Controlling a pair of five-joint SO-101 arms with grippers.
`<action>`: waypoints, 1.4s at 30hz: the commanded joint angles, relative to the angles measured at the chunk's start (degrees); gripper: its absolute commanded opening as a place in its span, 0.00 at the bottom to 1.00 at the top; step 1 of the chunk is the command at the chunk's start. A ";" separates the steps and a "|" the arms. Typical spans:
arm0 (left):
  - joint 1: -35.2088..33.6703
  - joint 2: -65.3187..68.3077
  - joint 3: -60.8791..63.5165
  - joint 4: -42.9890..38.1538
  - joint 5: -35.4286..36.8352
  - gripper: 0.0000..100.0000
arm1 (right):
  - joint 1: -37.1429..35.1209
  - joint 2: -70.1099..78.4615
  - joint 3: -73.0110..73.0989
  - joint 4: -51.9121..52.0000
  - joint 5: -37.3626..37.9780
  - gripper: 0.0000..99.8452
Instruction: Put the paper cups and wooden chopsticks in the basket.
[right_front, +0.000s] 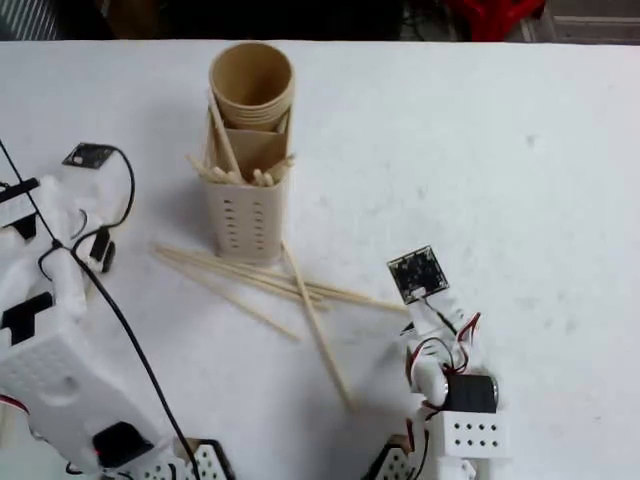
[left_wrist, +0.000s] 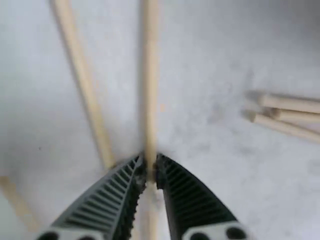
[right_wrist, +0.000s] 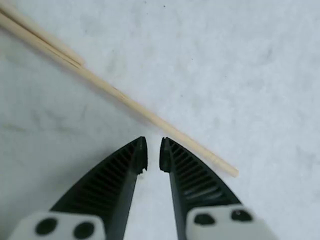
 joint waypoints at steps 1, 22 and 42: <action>-1.19 -1.80 -4.84 2.99 -0.79 0.02 | 0.22 -0.22 -0.18 -1.10 -0.09 0.06; 14.11 -69.14 -7.30 20.75 17.85 0.02 | 0.31 -0.22 -0.18 -1.10 -0.09 0.06; 41.36 -64.04 -7.03 -17.76 42.64 0.02 | 0.22 -0.22 -0.18 -1.10 -0.09 0.06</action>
